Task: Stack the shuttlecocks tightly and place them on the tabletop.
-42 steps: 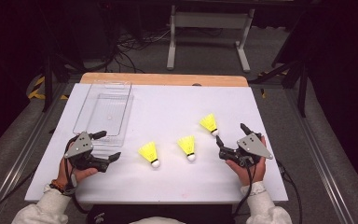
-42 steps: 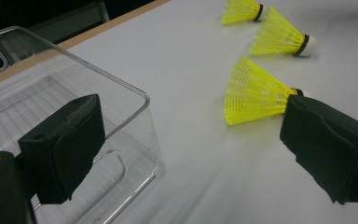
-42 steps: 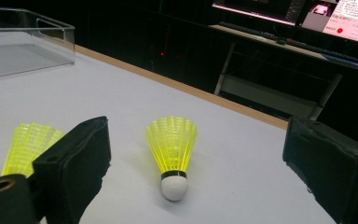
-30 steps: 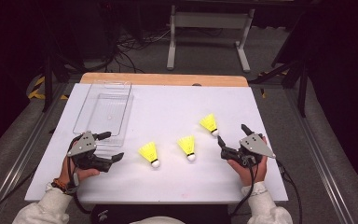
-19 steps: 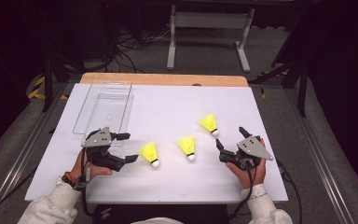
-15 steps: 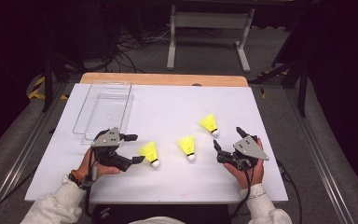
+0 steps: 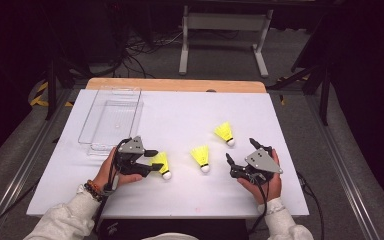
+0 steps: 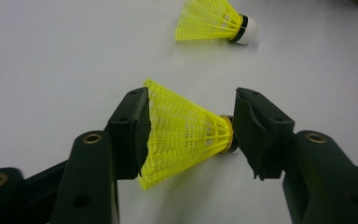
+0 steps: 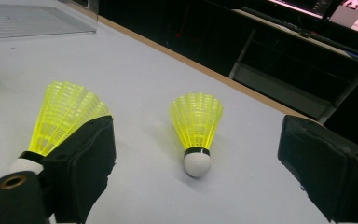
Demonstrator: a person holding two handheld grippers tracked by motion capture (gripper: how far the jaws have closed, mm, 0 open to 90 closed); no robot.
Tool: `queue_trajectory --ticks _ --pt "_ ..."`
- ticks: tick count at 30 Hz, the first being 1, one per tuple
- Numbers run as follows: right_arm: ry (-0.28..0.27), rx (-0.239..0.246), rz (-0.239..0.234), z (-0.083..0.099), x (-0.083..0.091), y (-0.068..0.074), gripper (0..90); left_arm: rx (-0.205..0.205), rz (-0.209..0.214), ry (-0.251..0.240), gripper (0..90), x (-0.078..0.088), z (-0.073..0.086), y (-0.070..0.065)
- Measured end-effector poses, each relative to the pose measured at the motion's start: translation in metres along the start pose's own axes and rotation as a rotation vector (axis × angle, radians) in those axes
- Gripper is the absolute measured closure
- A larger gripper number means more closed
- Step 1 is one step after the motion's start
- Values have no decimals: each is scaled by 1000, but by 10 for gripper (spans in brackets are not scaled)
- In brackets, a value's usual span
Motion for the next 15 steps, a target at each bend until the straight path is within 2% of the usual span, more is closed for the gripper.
queue_trajectory --ticks 3,7,8,11,13,15 --pt "5 0 4 1 0 -1 118 21 3 2 538 0 2 2" --pt "18 7 5 2 -2 -1 121 39 11 -27 668 3 3 2" --pt "20 11 6 2 -2 -1 122 38 11 -29 714 4 4 2" --pt "25 21 4 2 -3 0 123 45 16 -46 774 5 5 3" --pt "29 26 3 3 -3 1 125 50 40 -65 846 8 5 3" --pt "30 28 4 3 -3 1 125 29 34 -70 887 11 3 2"
Point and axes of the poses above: each handheld gripper's, and its own axes: x roughly backward along the jaws, z roughly out of its underside, y roughly to its left, the point moved 1 cm from there along -x, roughly forward along the jaws, and after that the axes turned 7 degrees about -y, right-handed, at the moved point
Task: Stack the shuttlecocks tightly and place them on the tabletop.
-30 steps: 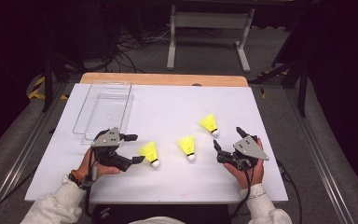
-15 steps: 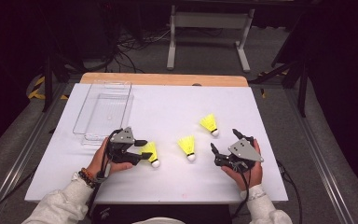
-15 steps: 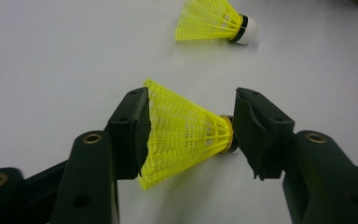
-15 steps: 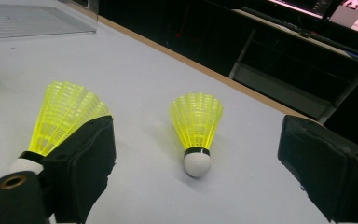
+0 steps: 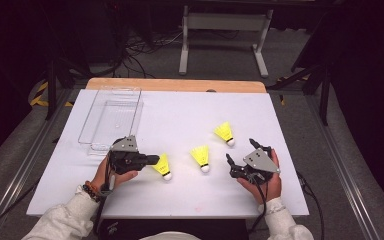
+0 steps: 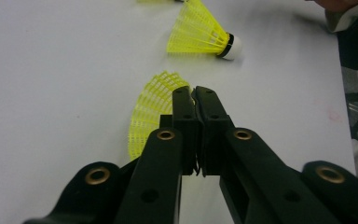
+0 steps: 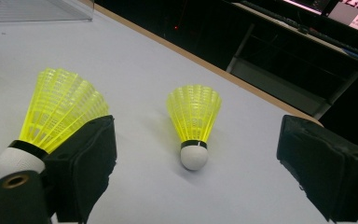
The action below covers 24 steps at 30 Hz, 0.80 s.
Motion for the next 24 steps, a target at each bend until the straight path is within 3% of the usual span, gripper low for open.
queue_trajectory --ticks 6,14,18,24 --pt "8 2 2 1 -1 0 125 -27 -26 -4 890 10 -11 4" --pt "34 11 -1 3 -4 2 126 -143 -127 68 892 18 -41 20" --pt "49 12 0 5 -5 2 126 -167 -130 102 891 13 -55 32" --pt "55 12 1 6 -5 1 126 -172 -140 160 893 12 -67 50"
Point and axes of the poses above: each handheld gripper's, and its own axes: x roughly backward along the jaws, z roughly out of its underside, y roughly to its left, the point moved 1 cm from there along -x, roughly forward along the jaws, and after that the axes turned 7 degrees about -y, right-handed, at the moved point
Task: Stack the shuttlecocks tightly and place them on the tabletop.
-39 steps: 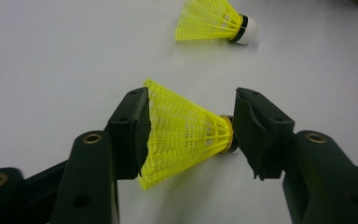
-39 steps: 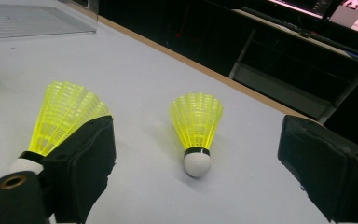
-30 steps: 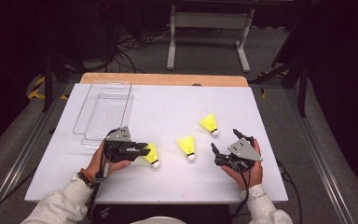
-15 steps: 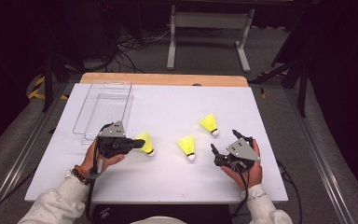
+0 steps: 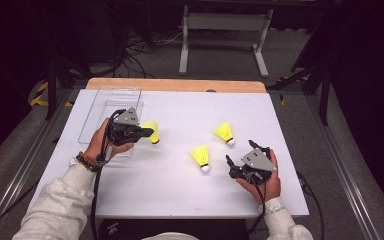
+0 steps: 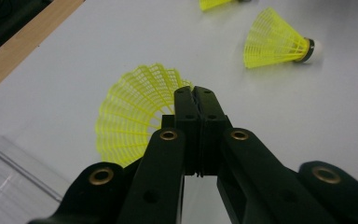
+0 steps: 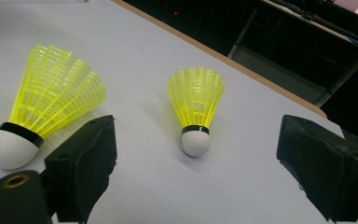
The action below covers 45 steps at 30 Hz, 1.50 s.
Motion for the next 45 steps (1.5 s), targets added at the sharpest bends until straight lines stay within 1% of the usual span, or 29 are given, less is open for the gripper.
queue_trajectory --ticks 1,3,4,6,7,9,10,11,14,17,18,19,20,21,25,26,28,30,32,34,35,36,38,39,44,45 --pt "2 -1 0 0 0 0 126 7 4 12 892 -1 -1 4" --pt "8 -1 -1 1 -1 -1 126 -3 -3 44 892 -4 -2 9" --pt "11 0 -2 1 -1 -1 126 -2 10 52 891 -6 -2 11" --pt "17 2 -7 1 -2 -1 126 -23 3 87 891 -10 -3 14" --pt "21 6 -9 2 -2 0 126 -23 3 87 889 -10 -3 14" --pt "23 10 -12 2 -3 0 126 -24 5 106 887 -14 -4 17" --pt "29 12 -16 3 -3 1 126 -13 1 112 887 -17 -4 20" --pt "42 15 -26 4 -5 1 126 -11 -10 121 884 -19 -4 22" --pt "55 16 -30 6 -7 1 126 -14 -47 142 884 -24 -4 27" --pt "53 7 -29 6 -7 0 126 -5 -52 143 884 -28 -4 31" --pt "55 6 -30 6 -7 0 126 2 -50 145 884 -29 -4 30" --pt "58 7 -31 7 -7 0 126 2 -50 145 882 -29 -4 30" --pt "60 8 -33 7 -8 0 126 -4 -52 149 880 -33 -4 30" --pt "62 9 -35 7 -8 0 126 -9 -61 161 876 -34 -5 30" --pt "65 12 -40 7 -8 1 126 -14 -75 161 836 -39 -6 28" --pt "66 14 -39 7 -8 1 125 -17 -89 161 836 -40 -7 27" --pt "70 17 -35 7 -9 1 125 -13 -77 154 835 -43 -7 26" --pt "72 13 -36 8 -9 0 125 -21 -74 162 831 -47 -9 23" --pt "75 12 -35 9 -9 0 125 -21 -64 160 819 -48 -10 21" --pt "76 12 -35 9 -9 0 125 -19 -52 144 796 -50 -13 19" --pt "76 13 -35 9 -9 0 125 -23 -44 144 795 -51 -15 17" --pt "77 14 -36 9 -9 0 125 -34 -40 143 792 -53 -18 15" --pt "79 16 -36 9 -9 0 125 -36 -32 146 788 -55 -19 13" --pt "80 15 -36 9 -10 0 125 -40 -16 147 788 -58 -21 10" --pt "81 13 -38 9 -10 0 125 -55 3 146 788 -65 -26 4" --pt "82 15 -39 9 -10 0 125 -65 -1 154 789 -67 -28 2"
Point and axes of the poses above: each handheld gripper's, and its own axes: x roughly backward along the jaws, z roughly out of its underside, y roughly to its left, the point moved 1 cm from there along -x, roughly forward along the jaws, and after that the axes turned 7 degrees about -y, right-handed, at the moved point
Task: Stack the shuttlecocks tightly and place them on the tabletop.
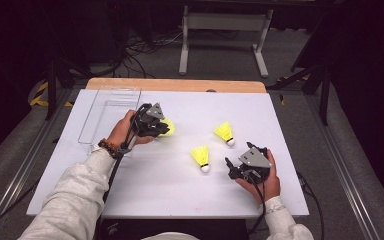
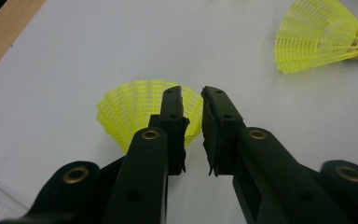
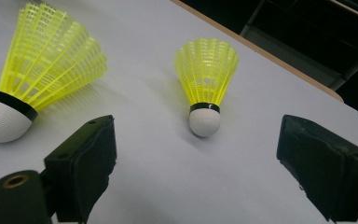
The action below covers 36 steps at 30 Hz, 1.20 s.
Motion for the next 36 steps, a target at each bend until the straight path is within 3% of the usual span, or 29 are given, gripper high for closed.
queue_trajectory --ticks 2,6,15,26,36 --pt "4 0 0 1 -1 0 125 -18 -18 18 795 -4 -3 -2" --pt "14 -1 -4 2 -4 0 125 -12 -18 29 795 -11 -7 -3" --pt "23 -4 -11 3 -5 -1 125 -8 -16 22 777 -26 -18 -9" --pt "37 -3 -24 4 -6 -1 125 -1 -43 25 746 -35 -28 -7" --pt "33 -5 -23 4 -5 -1 125 22 -55 -29 720 -19 -24 -3"
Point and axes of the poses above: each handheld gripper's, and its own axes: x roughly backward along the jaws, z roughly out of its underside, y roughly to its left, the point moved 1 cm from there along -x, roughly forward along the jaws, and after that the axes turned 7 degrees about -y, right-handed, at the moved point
